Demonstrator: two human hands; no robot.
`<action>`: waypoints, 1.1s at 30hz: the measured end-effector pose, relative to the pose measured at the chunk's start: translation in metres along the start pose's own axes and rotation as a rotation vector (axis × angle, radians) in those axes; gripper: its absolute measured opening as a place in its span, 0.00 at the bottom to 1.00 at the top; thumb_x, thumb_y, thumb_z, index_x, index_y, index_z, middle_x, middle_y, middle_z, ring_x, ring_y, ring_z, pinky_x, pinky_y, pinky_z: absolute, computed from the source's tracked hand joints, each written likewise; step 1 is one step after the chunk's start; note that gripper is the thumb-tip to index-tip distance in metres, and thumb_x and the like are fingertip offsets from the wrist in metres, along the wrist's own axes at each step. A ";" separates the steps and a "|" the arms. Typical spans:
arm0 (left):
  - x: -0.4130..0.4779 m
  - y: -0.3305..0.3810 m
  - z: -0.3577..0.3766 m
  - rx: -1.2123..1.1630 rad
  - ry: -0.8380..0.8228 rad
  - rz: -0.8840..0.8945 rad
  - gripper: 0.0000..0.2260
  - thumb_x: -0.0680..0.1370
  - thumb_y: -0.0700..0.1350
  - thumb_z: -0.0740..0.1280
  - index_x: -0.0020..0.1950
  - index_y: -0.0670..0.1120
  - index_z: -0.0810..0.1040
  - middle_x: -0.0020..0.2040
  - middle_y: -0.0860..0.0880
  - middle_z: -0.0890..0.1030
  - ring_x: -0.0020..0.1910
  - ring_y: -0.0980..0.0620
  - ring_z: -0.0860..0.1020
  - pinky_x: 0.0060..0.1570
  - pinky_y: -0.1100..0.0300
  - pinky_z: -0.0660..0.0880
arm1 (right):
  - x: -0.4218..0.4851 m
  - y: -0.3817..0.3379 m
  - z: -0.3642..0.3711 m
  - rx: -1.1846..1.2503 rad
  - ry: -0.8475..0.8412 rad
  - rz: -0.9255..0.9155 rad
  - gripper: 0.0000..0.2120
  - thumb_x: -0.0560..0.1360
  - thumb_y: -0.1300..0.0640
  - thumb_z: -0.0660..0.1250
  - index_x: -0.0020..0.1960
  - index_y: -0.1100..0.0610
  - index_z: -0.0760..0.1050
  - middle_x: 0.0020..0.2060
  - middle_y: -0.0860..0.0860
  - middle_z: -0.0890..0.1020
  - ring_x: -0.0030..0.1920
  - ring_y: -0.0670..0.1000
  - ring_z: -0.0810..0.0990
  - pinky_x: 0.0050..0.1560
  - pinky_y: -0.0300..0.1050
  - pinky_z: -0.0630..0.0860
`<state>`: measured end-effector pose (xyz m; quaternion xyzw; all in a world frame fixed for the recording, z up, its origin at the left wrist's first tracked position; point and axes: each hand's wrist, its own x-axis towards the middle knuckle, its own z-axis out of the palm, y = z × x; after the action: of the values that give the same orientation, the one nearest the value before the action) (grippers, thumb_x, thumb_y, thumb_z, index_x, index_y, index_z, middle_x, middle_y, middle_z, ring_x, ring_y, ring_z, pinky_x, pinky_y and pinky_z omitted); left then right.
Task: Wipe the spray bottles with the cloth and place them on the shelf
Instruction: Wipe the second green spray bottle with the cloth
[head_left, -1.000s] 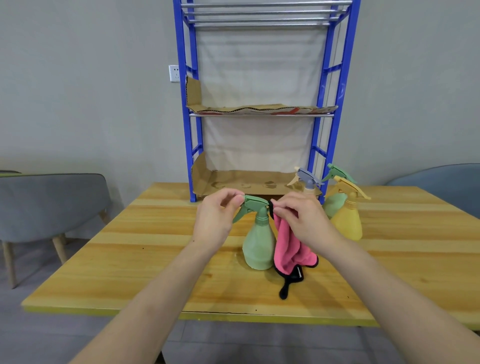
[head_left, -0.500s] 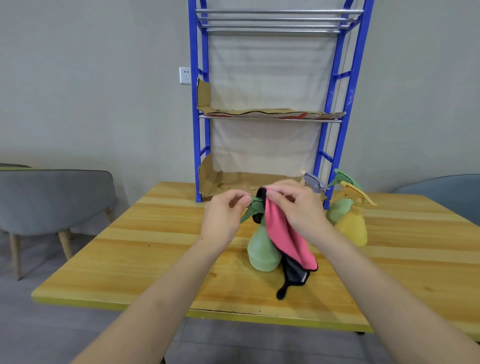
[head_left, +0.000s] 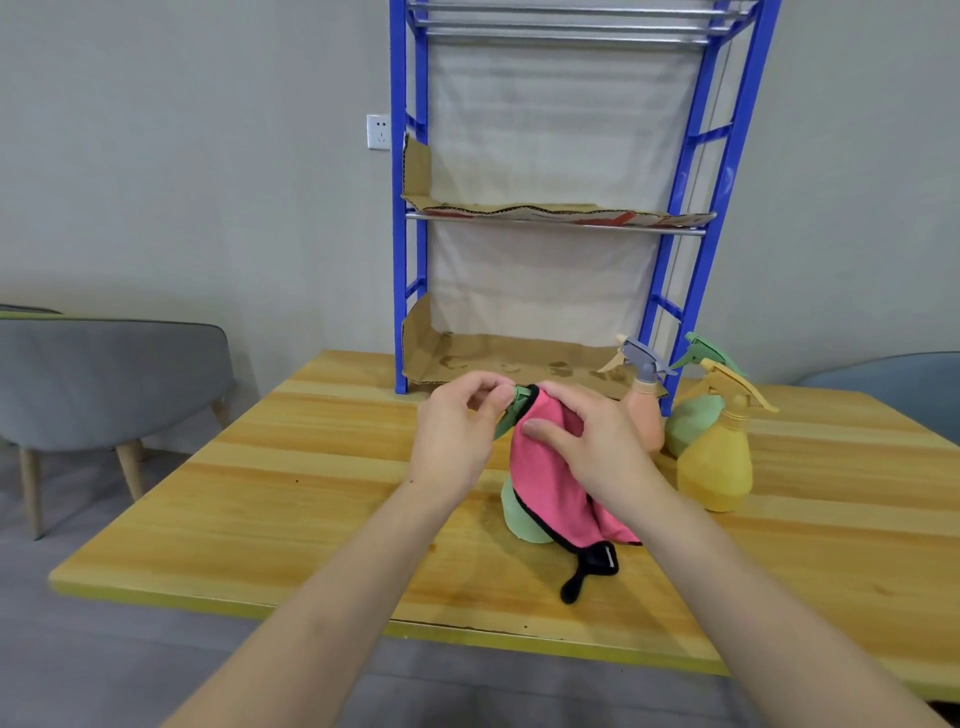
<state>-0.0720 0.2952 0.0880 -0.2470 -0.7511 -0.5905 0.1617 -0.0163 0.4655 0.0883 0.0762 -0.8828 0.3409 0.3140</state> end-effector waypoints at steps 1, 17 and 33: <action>0.000 -0.001 0.001 -0.001 0.002 0.006 0.05 0.82 0.46 0.69 0.51 0.51 0.85 0.46 0.59 0.86 0.49 0.61 0.82 0.56 0.58 0.78 | 0.000 0.000 0.002 -0.002 0.024 -0.013 0.14 0.77 0.51 0.75 0.62 0.49 0.82 0.53 0.42 0.85 0.55 0.42 0.80 0.59 0.40 0.74; -0.008 -0.006 0.004 -0.098 0.028 0.011 0.06 0.82 0.50 0.67 0.52 0.53 0.84 0.44 0.58 0.85 0.47 0.53 0.83 0.52 0.43 0.82 | -0.003 -0.011 0.012 0.024 0.124 -0.033 0.03 0.78 0.51 0.73 0.46 0.49 0.82 0.41 0.43 0.84 0.46 0.44 0.81 0.49 0.39 0.74; -0.009 -0.001 0.004 -0.029 0.049 0.000 0.06 0.83 0.45 0.67 0.52 0.52 0.84 0.45 0.59 0.86 0.48 0.59 0.83 0.53 0.51 0.81 | -0.003 -0.019 0.018 0.159 0.121 0.043 0.08 0.80 0.51 0.69 0.44 0.50 0.83 0.38 0.46 0.84 0.42 0.47 0.81 0.47 0.50 0.78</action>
<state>-0.0644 0.2971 0.0816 -0.2346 -0.7385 -0.6070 0.1764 -0.0165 0.4390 0.0872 0.0611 -0.8338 0.4205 0.3525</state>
